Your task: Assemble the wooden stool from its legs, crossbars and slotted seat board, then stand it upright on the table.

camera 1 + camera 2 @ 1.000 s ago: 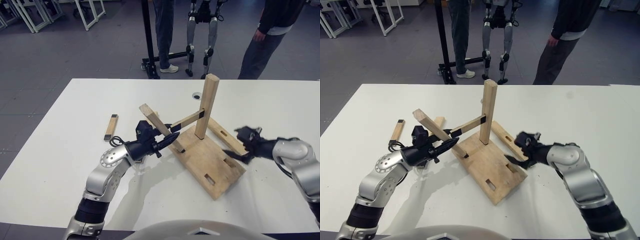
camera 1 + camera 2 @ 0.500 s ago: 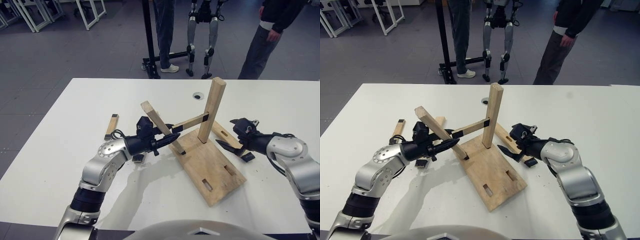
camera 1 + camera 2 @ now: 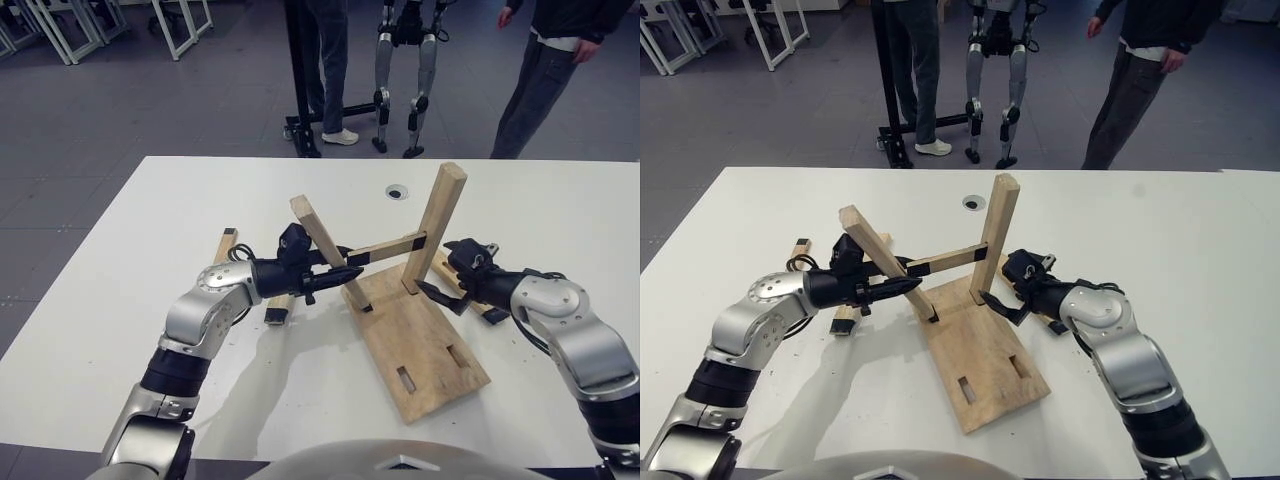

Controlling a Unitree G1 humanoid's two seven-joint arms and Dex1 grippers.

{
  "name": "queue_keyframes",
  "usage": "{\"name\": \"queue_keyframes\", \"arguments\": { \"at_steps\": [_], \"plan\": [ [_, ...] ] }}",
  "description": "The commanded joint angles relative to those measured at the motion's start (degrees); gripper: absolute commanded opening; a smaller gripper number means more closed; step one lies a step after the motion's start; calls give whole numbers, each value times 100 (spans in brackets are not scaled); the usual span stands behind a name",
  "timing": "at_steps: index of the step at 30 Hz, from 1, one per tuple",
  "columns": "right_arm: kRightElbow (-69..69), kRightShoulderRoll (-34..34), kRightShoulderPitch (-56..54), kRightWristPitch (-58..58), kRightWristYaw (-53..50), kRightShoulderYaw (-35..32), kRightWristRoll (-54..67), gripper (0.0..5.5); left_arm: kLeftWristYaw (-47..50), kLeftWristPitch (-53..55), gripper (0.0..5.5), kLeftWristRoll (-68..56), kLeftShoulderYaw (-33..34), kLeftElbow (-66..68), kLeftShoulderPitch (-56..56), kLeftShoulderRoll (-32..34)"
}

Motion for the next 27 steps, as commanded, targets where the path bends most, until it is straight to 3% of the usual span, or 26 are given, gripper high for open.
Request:
{"name": "queue_keyframes", "arguments": {
  "at_steps": [1, 5, 11, 22, 27],
  "plan": [
    [-22, 27, -88, 29, -39, 52, -38, 472, -163, 330, 203, 579, -580, 293, 202, 221],
    [-45, 58, -104, 41, -52, 118, -41, 472, -189, 517, 203, 669, -910, 336, 170, 250],
    [9, 110, -216, 7, -42, 210, -52, 472, -230, 1377, 203, -55, -594, 874, -117, 180],
    [74, 117, -272, -56, -52, 234, -56, 472, -340, -74, 203, 1378, -1652, 589, -6, 526],
    [39, 140, -250, -45, -67, 215, -33, 472, -264, -122, 203, 1673, -2008, 384, -61, 694]
  ]
}}
